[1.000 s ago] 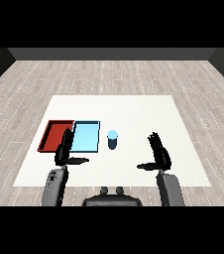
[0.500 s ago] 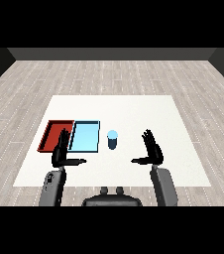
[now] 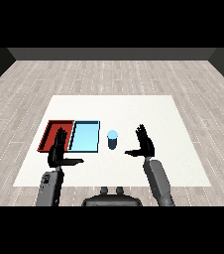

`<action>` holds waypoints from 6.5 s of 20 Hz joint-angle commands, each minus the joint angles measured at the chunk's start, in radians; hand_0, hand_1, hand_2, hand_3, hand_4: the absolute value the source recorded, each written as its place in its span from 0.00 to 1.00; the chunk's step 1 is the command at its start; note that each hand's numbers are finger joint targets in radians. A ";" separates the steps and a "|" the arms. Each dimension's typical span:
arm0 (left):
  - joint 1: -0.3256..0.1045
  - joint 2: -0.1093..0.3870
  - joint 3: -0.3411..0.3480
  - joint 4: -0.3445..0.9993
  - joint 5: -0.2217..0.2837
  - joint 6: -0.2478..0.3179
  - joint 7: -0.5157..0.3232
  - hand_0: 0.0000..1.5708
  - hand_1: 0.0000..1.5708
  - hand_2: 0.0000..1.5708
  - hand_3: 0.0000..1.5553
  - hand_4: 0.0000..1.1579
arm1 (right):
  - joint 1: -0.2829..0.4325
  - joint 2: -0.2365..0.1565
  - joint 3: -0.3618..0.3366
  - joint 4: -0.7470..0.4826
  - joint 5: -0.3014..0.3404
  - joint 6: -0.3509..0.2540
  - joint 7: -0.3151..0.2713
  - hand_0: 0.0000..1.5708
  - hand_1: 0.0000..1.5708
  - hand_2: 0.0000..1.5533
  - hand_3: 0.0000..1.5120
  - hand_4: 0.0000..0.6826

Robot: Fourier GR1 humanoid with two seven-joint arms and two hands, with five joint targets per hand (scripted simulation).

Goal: Pick the blue can and put it in the blue box

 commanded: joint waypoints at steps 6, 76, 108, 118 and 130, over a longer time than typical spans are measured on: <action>-0.039 -0.019 -0.011 0.074 -0.057 0.026 -0.046 0.00 0.00 0.00 0.00 0.00 | -0.169 0.001 0.067 0.223 -0.095 -0.122 -0.067 0.00 0.00 0.00 0.00 0.00; -0.051 -0.041 0.002 0.012 0.011 0.018 0.072 0.00 0.00 0.00 0.00 0.00 | -0.763 0.001 0.905 0.880 -0.698 -0.639 -0.190 0.96 0.96 0.96 0.94 0.82; -0.276 -0.071 -0.377 0.210 -0.031 0.256 0.146 0.00 0.00 0.00 0.00 0.00 | -0.573 -0.383 0.640 0.082 -0.216 -0.650 0.088 0.96 0.96 0.94 0.92 0.87; -0.247 -0.071 -0.432 0.165 0.011 0.272 0.164 0.00 0.00 0.00 0.00 0.00 | -0.453 -0.408 0.538 -0.145 -0.019 -0.621 0.234 0.93 0.93 0.93 0.91 0.87; -0.274 -0.063 -0.386 0.282 0.037 0.249 0.105 0.00 0.00 0.00 0.00 0.00 | -0.388 -0.225 0.426 -0.051 0.168 -0.460 0.217 0.94 0.94 0.94 0.92 0.86</action>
